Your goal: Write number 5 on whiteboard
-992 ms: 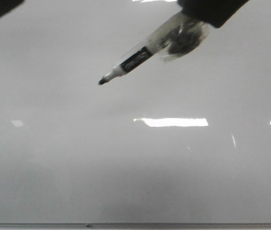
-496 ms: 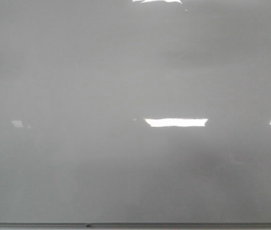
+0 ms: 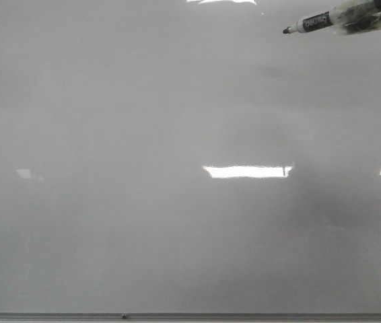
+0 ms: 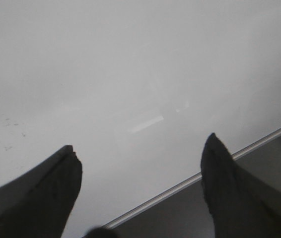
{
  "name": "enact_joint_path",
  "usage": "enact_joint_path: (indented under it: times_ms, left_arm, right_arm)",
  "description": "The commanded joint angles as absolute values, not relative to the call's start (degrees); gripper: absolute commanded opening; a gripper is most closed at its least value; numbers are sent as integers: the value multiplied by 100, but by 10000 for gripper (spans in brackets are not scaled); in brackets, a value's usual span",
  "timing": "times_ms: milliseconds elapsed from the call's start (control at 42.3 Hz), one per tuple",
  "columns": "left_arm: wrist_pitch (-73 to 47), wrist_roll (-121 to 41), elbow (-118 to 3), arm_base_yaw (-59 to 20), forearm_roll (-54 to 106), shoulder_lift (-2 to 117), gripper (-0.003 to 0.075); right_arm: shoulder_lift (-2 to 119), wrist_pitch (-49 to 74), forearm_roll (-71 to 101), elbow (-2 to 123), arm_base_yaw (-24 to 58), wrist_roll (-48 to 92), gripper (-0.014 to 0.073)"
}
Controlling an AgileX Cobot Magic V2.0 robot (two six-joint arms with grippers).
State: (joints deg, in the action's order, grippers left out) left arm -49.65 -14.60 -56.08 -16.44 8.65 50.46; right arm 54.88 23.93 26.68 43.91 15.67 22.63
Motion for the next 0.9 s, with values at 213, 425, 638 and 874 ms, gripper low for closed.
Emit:
enact_joint_path:
  times_ms: [213, 425, 638, 874]
  left_arm:
    - [-4504, -1406, -5760, -1624, 967, 5032, 493]
    - [-4504, -1406, -5760, -1624, 967, 5032, 493]
    - [-4504, -1406, -5760, -1624, 967, 5032, 493]
    - [-4504, -1406, -5760, -1624, 967, 5032, 493]
  right_arm:
    - [6120, 1393, 2817, 4560, 1549, 2257, -70]
    - [6436, 1326, 2817, 4905, 1549, 2257, -70]
    - [6766, 1139, 2800, 5251, 1549, 2462, -70]
    - [7313, 2069, 2793, 5240, 1628, 2595, -70]
